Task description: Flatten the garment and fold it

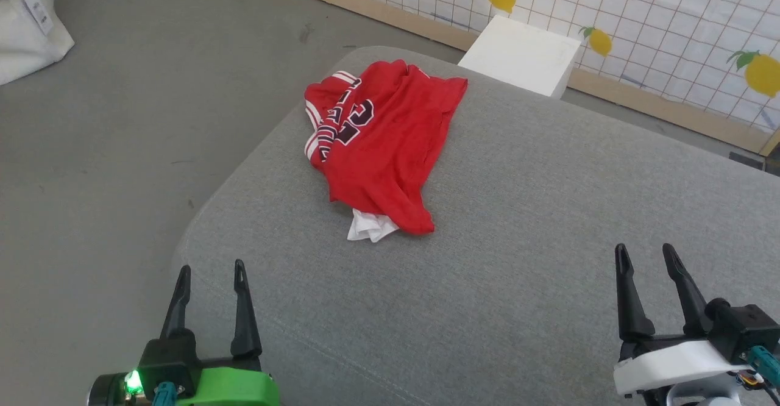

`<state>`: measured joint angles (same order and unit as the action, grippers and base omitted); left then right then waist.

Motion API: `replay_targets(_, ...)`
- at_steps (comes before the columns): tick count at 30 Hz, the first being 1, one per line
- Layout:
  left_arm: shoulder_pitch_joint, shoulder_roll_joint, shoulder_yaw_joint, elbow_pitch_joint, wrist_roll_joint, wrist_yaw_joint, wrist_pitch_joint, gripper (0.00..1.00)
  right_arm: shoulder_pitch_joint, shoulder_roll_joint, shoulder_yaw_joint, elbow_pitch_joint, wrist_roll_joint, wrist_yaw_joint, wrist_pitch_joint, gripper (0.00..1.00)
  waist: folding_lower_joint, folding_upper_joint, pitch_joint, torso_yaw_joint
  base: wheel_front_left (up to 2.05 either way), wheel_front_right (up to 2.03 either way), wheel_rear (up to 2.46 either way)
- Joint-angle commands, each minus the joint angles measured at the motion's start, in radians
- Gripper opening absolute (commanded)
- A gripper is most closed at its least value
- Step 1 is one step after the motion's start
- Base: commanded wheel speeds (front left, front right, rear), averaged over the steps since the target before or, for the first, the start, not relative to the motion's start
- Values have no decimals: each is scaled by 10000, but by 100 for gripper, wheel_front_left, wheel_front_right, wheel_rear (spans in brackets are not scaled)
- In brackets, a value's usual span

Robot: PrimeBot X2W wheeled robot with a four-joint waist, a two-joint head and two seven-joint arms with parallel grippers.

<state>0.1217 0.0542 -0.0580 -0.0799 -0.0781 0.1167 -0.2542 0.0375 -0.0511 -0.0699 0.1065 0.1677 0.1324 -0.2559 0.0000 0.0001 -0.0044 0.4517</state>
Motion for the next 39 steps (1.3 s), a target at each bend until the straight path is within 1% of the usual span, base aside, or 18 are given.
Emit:
replay_targets(1,42,-40,-23,-47,4,93,-76,100,-30,9,0,-5,-53,-17,-59,100,0,-1,19,-32,0,0,0)
replay_targets(5,32,-40,-86,-48,-206,129,-76,100,-45,9,20,-12,-93,-17,-59,100,0,-1,16,-93,0,0,0)
replay_targets(10,-382,-40,-314,-191,-912,-54,-76,100,-19,9,-15,-109,-160,-17,-59,100,0,-1,107,-134,0,0,0)
replay_targets(12,-744,-4,-440,-259,-1086,-288,-76,100,-30,9,-37,-172,-202,-17,-59,100,0,-1,197,-153,0,0,0)
replay_targets(13,-994,88,-533,-248,-1113,-474,2,100,-32,9,-48,-211,-228,-17,-59,100,0,-1,252,-161,0,0,0)
replay_targets(16,-1934,341,-569,-315,-1297,-845,539,100,-45,9,-96,-327,-291,-17,-59,100,0,-1,456,-176,0,0,0)
replay_targets(18,-2657,516,-567,-311,-1395,-1003,1150,100,-90,9,-127,-396,-330,-17,-59,100,0,-1,641,-224,0,0,0)
replay_targets(20,-3407,557,-516,-265,-1675,-1146,1700,100,-163,9,-180,-461,-326,-17,-59,100,0,-1,867,-284,0,0,0)
replay_targets(23,-4620,945,-584,46,-1660,-1431,2558,100,-274,9,-180,-554,-384,-17,-59,100,0,-1,1195,-413,0,0,0)
replay_targets(25,-5388,1102,-563,385,-1826,-1591,3158,100,-374,9,-161,-597,-446,-17,-59,100,0,-1,1413,-549,0,0,0)
replay_targets(29,-6815,1415,-502,1140,-2030,-1745,4252,100,-539,9,-137,-711,-608,-17,-59,100,0,-1,1840,-869,0,0,0)
replay_targets(35,-8270,1870,-507,2512,-2591,-2024,6099,100,-902,9,46,-1104,-844,-17,-19,100,0,-1,2512,-1556,0,0,0)
replay_targets(37,-8575,1984,-392,2894,-2785,-1992,6625,100,-979,9,91,-1324,-909,-17,68,100,0,-1,2730,-1762,0,0,0)
replay_targets(38,-8982,2180,-208,3413,-2926,-1790,7355,100,-1085,9,158,-1684,-1046,-17,251,100,0,-1,3138,-2065,0,0,0)
replay_targets(39,-9097,2252,-146,3515,-2933,-1722,7478,100,-1126,9,172,-1779,-1071,-17,298,100,0,-1,3266,-2160,0,0,0)
